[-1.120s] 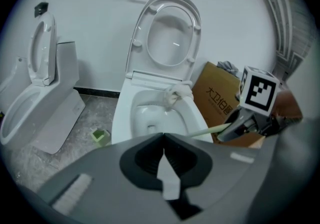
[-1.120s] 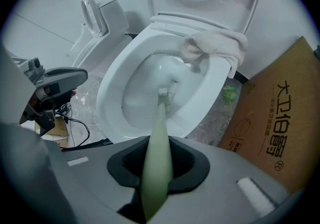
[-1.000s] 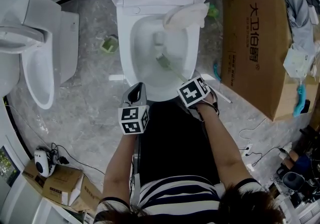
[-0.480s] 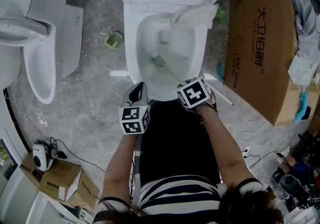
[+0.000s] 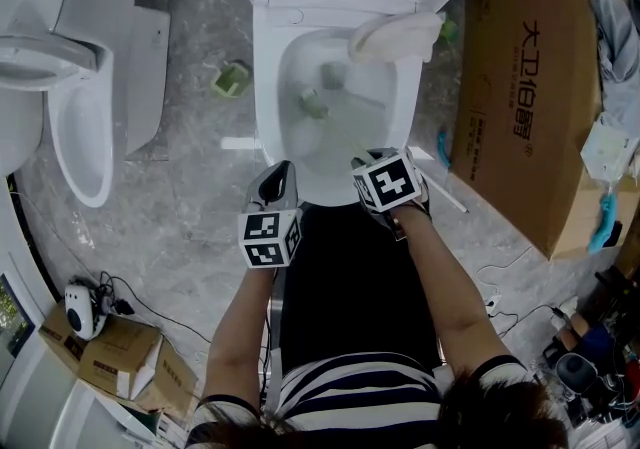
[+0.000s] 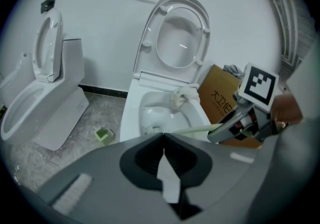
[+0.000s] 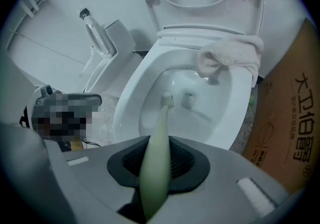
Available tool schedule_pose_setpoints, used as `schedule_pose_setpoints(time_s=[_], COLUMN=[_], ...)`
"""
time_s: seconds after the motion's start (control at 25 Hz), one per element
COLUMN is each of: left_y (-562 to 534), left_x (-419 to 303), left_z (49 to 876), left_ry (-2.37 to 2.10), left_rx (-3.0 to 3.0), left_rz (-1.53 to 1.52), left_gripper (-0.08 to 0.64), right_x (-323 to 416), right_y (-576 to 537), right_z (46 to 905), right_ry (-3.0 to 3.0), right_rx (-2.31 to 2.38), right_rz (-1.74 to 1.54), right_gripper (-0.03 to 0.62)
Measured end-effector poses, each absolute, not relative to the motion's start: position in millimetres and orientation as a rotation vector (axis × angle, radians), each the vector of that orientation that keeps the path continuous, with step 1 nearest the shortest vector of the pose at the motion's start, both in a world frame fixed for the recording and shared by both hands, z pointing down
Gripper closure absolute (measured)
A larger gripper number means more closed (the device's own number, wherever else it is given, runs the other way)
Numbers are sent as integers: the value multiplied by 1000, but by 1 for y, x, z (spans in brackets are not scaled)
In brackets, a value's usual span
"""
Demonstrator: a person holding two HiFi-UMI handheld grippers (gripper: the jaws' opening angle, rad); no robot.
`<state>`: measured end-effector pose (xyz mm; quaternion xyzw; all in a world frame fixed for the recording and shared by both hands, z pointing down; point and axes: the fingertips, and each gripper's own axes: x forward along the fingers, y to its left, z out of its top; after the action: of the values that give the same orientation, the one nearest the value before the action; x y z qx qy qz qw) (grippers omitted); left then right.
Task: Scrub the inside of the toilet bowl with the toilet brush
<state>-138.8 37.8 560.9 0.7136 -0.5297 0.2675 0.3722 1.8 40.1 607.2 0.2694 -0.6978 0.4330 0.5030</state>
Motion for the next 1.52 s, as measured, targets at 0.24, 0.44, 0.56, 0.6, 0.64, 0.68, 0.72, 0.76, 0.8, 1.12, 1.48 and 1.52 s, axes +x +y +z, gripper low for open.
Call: schedule_pose_setpoints(time_s=[0.24, 0.44, 0.56, 0.6, 0.64, 0.68, 0.72, 0.76, 0.8, 1.12, 1.48, 1.52], left_y=[26, 18, 15, 14, 14, 13, 12, 12, 10, -6, -12, -11], left_x=[-140, -144, -146, -145, -145, -144, -142, -140, -139, -128, -126, -126], left_z=[558, 554, 554, 554, 554, 554, 554, 554, 553, 552, 553, 553], left_ry=[-1367, -1393, -1401, -1400, -1397, -1393, -1387, -1381, -1375, -1362, -1355, -1352], left_rx=[1819, 1820, 1814, 1812, 1810, 1809, 1808, 1808, 1808, 1804, 1831, 1834], left_rz=[645, 636, 630, 627, 623, 619, 615, 609, 602, 550, 575, 581], left_gripper=[560, 560, 560, 560, 560, 560, 560, 560, 560, 560, 560, 560], right_x=[6, 8, 7, 7, 5, 4, 2, 0, -2, -10, 6, 10], right_y=[27, 16, 8, 5, 3, 2, 0, -1, -3, -15, -31, -31], right_z=[607, 599, 594, 593, 592, 591, 591, 591, 591, 599, 607, 607], right_ry=[-1702, -1732, -1758, -1770, -1782, -1791, -1799, -1805, -1810, -1825, -1807, -1798], right_rx=[685, 737, 761, 767, 772, 775, 776, 775, 774, 778, 815, 828], right_rz=[1034, 1012, 983, 976, 971, 966, 961, 955, 948, 909, 835, 825], right_gripper=[515, 515, 515, 515, 515, 515, 515, 515, 515, 515, 515, 515])
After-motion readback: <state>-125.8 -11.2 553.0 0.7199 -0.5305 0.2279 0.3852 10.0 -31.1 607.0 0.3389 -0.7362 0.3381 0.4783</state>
